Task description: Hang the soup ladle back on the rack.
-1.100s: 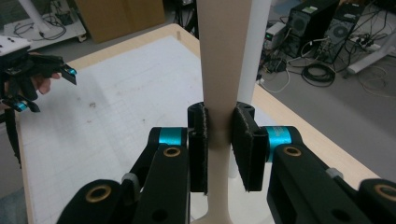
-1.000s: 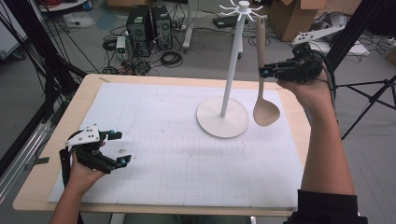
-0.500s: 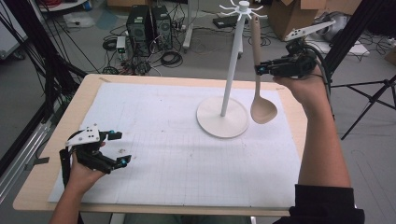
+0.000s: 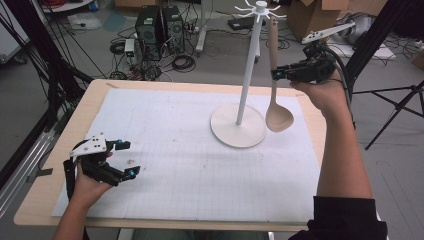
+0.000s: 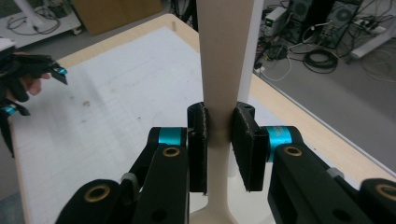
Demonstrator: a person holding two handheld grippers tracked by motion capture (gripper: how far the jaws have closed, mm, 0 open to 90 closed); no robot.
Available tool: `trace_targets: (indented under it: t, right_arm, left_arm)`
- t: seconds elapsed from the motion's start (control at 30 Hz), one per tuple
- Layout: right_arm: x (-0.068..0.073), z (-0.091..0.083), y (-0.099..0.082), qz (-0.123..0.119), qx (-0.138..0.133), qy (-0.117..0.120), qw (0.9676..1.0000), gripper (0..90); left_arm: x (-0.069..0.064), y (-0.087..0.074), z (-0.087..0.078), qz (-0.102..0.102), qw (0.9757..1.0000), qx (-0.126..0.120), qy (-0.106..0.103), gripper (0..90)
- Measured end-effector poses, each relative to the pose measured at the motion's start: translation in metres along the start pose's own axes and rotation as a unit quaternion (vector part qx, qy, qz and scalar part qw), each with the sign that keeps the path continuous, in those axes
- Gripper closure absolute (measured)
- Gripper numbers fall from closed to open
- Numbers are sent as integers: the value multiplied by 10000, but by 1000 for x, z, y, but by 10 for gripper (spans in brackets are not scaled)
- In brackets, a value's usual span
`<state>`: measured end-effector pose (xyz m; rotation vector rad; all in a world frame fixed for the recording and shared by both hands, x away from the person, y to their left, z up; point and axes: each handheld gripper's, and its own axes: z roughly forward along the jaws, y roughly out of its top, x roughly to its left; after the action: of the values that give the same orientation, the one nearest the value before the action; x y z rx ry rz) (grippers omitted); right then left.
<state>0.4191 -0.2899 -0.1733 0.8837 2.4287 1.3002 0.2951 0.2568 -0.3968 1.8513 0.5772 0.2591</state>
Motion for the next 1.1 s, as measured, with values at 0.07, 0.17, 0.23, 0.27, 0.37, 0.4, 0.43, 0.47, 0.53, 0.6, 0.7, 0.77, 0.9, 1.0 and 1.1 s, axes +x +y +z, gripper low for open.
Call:
trace_targets:
  t: [0.07,0.17,0.23,0.27,0.37,0.4,0.43,0.47,0.53,0.6,0.7,0.77,0.9,1.0,1.1]
  right_arm:
    - [2,1,0,-58,63,-125,9999,734]
    - [5,0,0,-55,8,-113,9999,661]
    - [7,-1,0,-96,27,-119,9999,617]
    - [8,-2,-1,-74,27,-134,9999,609]
    - [9,-4,-2,-55,-16,-91,9999,588]
    - [11,-7,-5,-49,-39,-93,9999,581]
    - [12,-7,-6,-53,-43,-94,9999,582]
    - [13,-8,-8,-66,-44,-85,9999,577]
    - [14,-8,-11,-98,-30,-91,9999,574]
    - [16,-8,-13,-114,-16,-95,9999,561]
    - [20,-8,-22,-95,-81,-154,9998,476]
    - [22,-7,-28,-110,-143,-148,9997,448]
    - [24,-6,-36,-105,-155,-59,9998,430]
    - [30,-5,-48,-95,-270,178,9994,395]
    - [37,-3,-55,-195,-280,275,9990,375]
  left_arm:
    - [0,0,0,9,10000,9,11,17]
    - [-1,0,1,5,10000,7,20,17]
    - [-1,0,1,12,10000,7,10,17]
    - [-1,0,1,12,10000,7,10,17]
    - [-1,1,0,19,10000,8,10,17]
    - [-1,1,0,26,10000,6,0,17]
    - [-1,1,0,30,10000,9,9,17]
    - [-2,1,1,14,10000,-5,2,17]
    - [-2,0,1,29,10000,6,-6,17]
    - [-2,0,2,11,10000,25,-15,17]
    - [-3,0,3,14,10000,16,-15,17]
    - [-2,0,2,6,10000,19,-20,17]
    - [-2,0,2,14,10000,22,-13,17]
    - [-3,0,2,19,10000,26,-12,17]
    - [-3,0,3,-1,10000,42,-5,17]
